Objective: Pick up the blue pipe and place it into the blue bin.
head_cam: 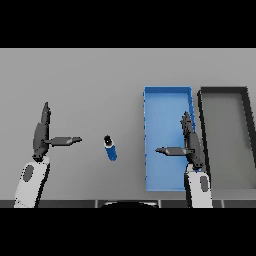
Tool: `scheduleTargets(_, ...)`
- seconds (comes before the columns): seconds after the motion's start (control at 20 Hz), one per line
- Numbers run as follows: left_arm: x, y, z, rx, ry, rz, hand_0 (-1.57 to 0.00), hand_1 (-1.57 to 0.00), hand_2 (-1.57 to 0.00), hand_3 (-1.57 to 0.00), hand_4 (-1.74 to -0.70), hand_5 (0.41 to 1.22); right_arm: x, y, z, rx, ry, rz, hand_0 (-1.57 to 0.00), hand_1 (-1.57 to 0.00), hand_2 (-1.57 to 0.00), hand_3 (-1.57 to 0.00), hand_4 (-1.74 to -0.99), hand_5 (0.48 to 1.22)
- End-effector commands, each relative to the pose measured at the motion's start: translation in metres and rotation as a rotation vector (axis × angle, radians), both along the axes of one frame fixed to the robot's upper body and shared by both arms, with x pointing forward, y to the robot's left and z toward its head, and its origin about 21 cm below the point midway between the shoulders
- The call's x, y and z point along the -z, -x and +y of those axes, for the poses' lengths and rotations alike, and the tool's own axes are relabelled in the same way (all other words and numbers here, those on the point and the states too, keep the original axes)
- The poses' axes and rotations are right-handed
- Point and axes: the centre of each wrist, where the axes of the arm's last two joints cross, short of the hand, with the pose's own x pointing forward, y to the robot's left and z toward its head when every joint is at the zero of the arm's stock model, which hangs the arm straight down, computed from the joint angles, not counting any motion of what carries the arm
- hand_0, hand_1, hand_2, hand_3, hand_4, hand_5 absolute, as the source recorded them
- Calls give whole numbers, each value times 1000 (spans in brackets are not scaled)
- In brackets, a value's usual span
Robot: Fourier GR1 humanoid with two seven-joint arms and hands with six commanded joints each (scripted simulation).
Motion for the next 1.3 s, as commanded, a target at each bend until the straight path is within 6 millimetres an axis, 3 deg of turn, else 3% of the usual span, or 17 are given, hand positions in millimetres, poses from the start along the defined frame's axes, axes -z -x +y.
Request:
scheduleTargets(0.0,0,0,0,0,0,-5,1,1,1,1,-1186,605,0,0,0,1,0,0,1,1,1,1,-1254,598)
scheduleTargets(0.25,-2,0,2,0,-4,-8,1,1,1,1,-1186,605,0,-1,1,4,-3,7,1,1,1,1,-1254,598)
scheduleTargets(0.35,-2,8,26,206,-68,23,1,1,1,1,-1188,606,-2,18,-17,-75,187,-54,1,1,1,1,-1255,597)
scheduleTargets(0.45,-2,11,42,283,-79,38,1,1,1,1,-1189,604,-6,28,-18,-111,262,-60,1,1,1,1,-1249,598)
scheduleTargets(0.7,0,20,41,415,-123,41,1,1,1,1,-1162,605,-9,32,-17,-136,292,-41,1,1,1,1,-1226,593)
scheduleTargets(0.95,-5,33,21,635,-118,120,1,1,1,1,-1184,557,-9,26,-16,-158,287,-50,1,1,1,1,-1234,609)
scheduleTargets(1.25,-2,39,-27,778,-123,177,1,1,1,1,-1205,502,-11,27,-16,-171,274,-62,1,1,1,1,-1283,642)
